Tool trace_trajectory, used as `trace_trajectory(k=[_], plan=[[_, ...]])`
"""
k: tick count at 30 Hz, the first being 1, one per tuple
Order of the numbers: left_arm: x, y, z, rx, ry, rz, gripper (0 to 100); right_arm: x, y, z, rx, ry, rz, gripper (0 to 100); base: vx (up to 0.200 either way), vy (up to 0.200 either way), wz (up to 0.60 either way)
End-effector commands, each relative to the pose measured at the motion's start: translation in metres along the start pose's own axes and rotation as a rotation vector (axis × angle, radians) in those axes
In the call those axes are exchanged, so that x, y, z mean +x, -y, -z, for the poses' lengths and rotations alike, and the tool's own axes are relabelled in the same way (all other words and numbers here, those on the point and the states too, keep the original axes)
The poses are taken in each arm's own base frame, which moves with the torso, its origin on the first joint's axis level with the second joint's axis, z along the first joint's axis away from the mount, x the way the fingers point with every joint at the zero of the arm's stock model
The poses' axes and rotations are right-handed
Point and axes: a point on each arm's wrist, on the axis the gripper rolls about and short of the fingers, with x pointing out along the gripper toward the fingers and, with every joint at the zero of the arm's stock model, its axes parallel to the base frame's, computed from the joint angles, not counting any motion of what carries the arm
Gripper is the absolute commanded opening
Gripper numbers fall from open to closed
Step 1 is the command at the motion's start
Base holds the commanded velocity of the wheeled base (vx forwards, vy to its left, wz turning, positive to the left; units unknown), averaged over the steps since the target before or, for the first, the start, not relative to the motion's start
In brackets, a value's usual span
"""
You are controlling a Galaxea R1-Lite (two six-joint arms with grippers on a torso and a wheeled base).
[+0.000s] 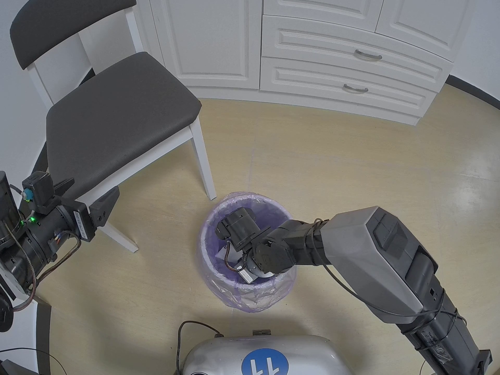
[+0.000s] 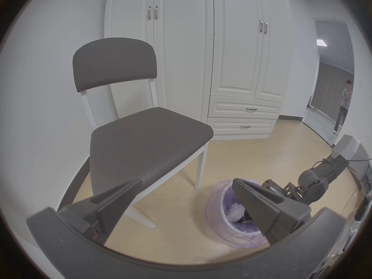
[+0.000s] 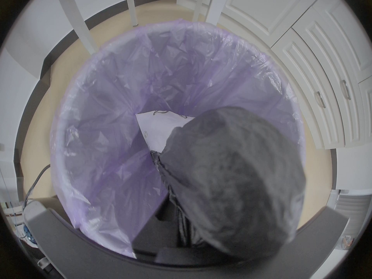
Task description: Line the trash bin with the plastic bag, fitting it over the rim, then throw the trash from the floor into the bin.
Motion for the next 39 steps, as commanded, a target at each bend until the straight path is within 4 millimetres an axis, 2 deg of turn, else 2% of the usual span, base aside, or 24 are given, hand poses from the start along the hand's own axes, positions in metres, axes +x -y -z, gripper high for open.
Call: trace_trajectory(k=[1,18,19,29,39], plan=[[0.002,0.000,0.002,0.001,-0.012,0.000,100,0.009,-0.006,0.003,0.004,0.011,-0.001,0,0.000,0.000,0.00],[0.002,0.000,0.002,0.013,-0.010,0.000,100,0.012,-0.005,-0.001,0.034,0.051,-0.001,0,0.000,0.000,0.00],[0.001,0.000,0.002,0.013,-0.009,0.000,100,0.011,-0.005,-0.001,0.036,0.054,-0.001,100,0.000,0.000,0.00],[0.000,0.000,0.002,0.015,-0.009,0.000,100,0.007,-0.002,-0.004,0.048,0.063,-0.002,100,0.000,0.000,0.00],[0.000,0.000,0.004,0.015,-0.015,0.001,100,-0.019,0.012,-0.020,0.076,0.113,0.001,100,0.000,0.000,0.00]])
